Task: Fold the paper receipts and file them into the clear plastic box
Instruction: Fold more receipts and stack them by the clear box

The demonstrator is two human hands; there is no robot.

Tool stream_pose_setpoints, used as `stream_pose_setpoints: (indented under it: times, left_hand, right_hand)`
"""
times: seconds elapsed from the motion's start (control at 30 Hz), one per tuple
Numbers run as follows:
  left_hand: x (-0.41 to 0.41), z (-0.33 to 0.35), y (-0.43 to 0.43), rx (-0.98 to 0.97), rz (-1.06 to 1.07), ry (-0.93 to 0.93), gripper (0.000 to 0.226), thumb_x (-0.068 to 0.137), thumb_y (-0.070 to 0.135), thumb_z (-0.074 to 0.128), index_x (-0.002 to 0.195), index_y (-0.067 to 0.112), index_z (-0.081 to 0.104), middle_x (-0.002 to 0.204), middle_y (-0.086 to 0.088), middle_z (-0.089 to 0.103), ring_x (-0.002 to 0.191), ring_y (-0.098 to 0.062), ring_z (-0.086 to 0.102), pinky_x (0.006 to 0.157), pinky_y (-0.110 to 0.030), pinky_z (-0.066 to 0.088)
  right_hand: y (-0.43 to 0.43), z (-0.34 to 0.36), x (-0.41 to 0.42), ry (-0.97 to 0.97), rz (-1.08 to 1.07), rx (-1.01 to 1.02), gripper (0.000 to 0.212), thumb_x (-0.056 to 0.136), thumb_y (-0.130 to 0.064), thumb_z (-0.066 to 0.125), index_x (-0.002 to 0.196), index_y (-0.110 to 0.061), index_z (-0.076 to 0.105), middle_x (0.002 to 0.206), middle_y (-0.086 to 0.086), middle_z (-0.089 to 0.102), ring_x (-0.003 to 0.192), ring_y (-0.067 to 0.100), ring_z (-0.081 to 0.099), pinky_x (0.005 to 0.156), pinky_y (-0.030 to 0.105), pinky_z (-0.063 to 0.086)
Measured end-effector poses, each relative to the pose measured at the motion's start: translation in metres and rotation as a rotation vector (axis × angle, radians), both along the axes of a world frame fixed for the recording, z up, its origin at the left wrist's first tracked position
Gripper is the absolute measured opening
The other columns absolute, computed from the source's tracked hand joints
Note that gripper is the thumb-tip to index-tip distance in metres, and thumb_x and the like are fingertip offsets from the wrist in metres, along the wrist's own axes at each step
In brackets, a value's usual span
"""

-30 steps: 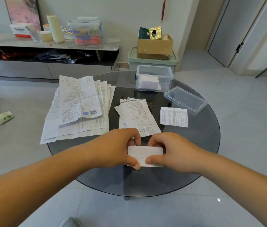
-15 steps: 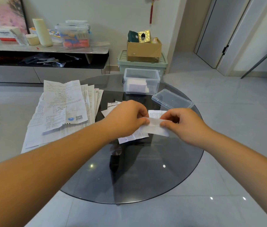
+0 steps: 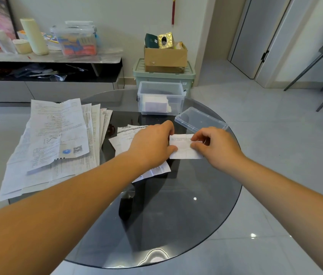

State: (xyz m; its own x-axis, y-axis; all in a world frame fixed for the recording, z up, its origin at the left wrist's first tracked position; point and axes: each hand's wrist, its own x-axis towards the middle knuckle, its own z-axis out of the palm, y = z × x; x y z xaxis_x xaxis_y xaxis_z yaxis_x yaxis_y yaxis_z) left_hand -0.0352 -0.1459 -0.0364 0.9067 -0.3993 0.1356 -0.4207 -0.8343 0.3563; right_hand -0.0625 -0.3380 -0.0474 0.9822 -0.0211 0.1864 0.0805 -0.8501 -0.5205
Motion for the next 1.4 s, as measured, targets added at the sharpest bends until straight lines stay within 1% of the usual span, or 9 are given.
stream_pose_setpoints:
  times: [0.1,0.27,0.53,0.7,0.8,0.9,1.03,1.23,1.4]
  left_hand:
    - [0.000,-0.002,0.004,-0.016,0.002,-0.030,0.035,0.084,0.043,0.075,0.100,0.027,0.048,0.092,0.005,0.060,0.083,-0.014,0.057,0.070,-0.028,0.049]
    - [-0.001,0.002,0.019,-0.074,0.022,-0.026,0.033,0.084,0.047,0.074,0.097,0.025,0.053,0.091,0.006,0.057,0.084,-0.015,0.056,0.077,-0.037,0.055]
    - [-0.023,0.012,0.052,-0.042,0.012,-0.025,0.028,0.087,0.045,0.071,0.101,0.029,0.052,0.102,0.010,0.059,0.091,-0.011,0.056,0.086,-0.032,0.054]
    - [-0.040,0.009,0.081,0.103,-0.101,-0.006,0.046,0.084,0.058,0.068,0.120,0.032,0.056,0.128,0.011,0.059,0.113,-0.009,0.053,0.098,-0.029,0.048]
    - [-0.045,0.004,0.090,0.206,-0.125,0.033,0.071,0.077,0.072,0.066,0.135,0.035,0.048,0.139,0.014,0.052,0.121,-0.011,0.050,0.100,-0.029,0.046]
    - [-0.048,0.001,0.095,0.230,-0.124,0.011,0.075,0.079,0.071,0.065,0.141,0.035,0.044,0.144,0.014,0.049,0.124,-0.012,0.050,0.100,-0.028,0.045]
    - [-0.050,0.002,0.100,0.264,-0.138,-0.004,0.059,0.090,0.060,0.058,0.142,0.036,0.042,0.142,0.012,0.052,0.121,-0.012,0.053,0.094,-0.027,0.049]
    - [-0.056,0.003,0.105,0.258,-0.208,-0.038,0.041,0.097,0.050,0.049,0.136,0.035,0.051,0.133,0.012,0.061,0.109,-0.010,0.059,0.090,-0.027,0.052]
    - [-0.062,0.001,0.116,0.096,-0.232,-0.044,0.035,0.095,0.053,0.050,0.124,0.038,0.061,0.112,0.015,0.070,0.078,-0.003,0.061,0.073,-0.026,0.054]
  right_hand:
    - [-0.001,-0.002,0.002,-0.027,-0.005,-0.018,0.011,0.091,-0.028,0.070,0.102,-0.026,0.071,0.094,-0.007,0.055,0.088,0.012,0.053,0.070,0.022,0.036]
    - [-0.001,0.001,-0.003,-0.076,-0.022,0.010,0.018,0.092,-0.035,0.067,0.107,-0.025,0.068,0.106,-0.004,0.054,0.106,0.017,0.048,0.088,0.029,0.041]
    - [0.004,0.006,-0.014,-0.181,0.005,-0.014,0.008,0.092,-0.033,0.069,0.097,-0.027,0.066,0.106,-0.008,0.053,0.110,0.016,0.046,0.091,0.030,0.041]
    - [0.028,0.012,-0.036,-0.293,0.248,-0.061,0.006,0.089,-0.026,0.072,0.086,-0.022,0.068,0.090,-0.010,0.057,0.093,0.010,0.046,0.077,0.019,0.034]
    - [0.046,0.005,-0.049,-0.173,0.419,-0.159,0.017,0.090,-0.037,0.070,0.102,-0.025,0.071,0.105,-0.014,0.062,0.103,0.007,0.047,0.087,0.020,0.038]
    - [0.059,0.000,-0.053,-0.090,0.463,-0.206,0.031,0.092,-0.044,0.066,0.118,-0.028,0.067,0.125,-0.015,0.060,0.118,0.007,0.045,0.096,0.021,0.038]
    - [0.067,-0.001,-0.052,-0.007,0.462,-0.205,0.039,0.092,-0.048,0.064,0.127,-0.031,0.061,0.138,-0.016,0.054,0.125,0.006,0.040,0.104,0.024,0.039]
    - [0.072,-0.004,-0.048,-0.042,0.445,-0.209,0.042,0.089,-0.049,0.068,0.126,-0.030,0.062,0.134,-0.016,0.057,0.124,0.007,0.042,0.103,0.027,0.043]
    - [0.077,-0.003,-0.051,-0.084,0.477,-0.153,0.041,0.091,-0.046,0.065,0.127,-0.028,0.060,0.126,-0.013,0.061,0.113,0.007,0.049,0.094,0.031,0.049]
